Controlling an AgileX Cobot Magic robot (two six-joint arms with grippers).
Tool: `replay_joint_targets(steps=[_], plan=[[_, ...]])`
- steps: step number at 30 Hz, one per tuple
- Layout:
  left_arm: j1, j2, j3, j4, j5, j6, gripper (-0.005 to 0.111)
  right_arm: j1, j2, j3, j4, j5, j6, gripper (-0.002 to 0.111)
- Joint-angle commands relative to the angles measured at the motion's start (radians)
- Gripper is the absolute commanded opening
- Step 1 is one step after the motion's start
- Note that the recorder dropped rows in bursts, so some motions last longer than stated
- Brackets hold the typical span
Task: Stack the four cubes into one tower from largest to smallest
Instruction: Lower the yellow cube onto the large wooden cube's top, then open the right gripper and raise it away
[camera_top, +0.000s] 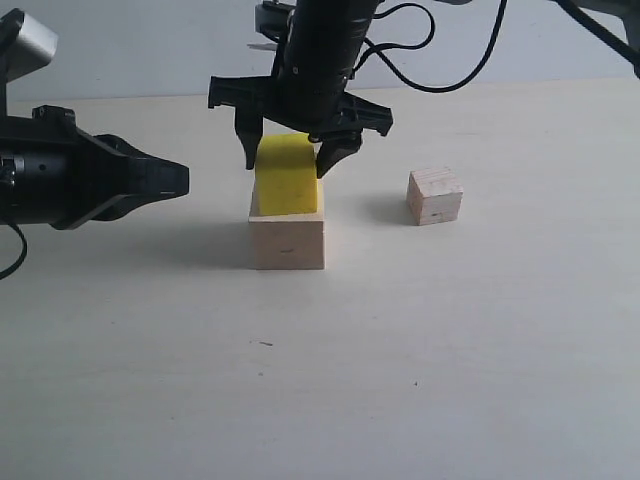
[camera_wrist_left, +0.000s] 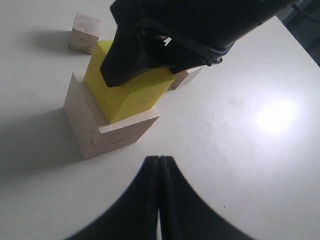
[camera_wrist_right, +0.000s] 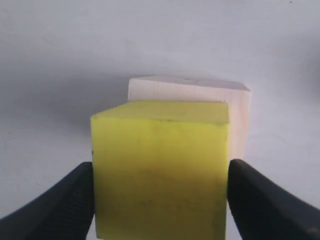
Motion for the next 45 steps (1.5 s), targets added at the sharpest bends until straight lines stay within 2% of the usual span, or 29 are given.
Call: replay_joint_targets(steps=[1,9,45], plan=[[-0.007,-0.007,0.003,-0.004,0.006,0.004,0.000,0.000,-0.003,0.001,0.008,-0.012,0.000,0.070],[-0.007,-0.007,0.003,-0.004,0.006,0.005,0.000,0.000,-0.003,0.001,-0.021,0.002,0.079,0.070],[-0.007,-0.007,0.003,-0.004,-0.003,0.007,0.000,0.000,-0.044,0.001,0.016,-0.030,0.079,0.073]])
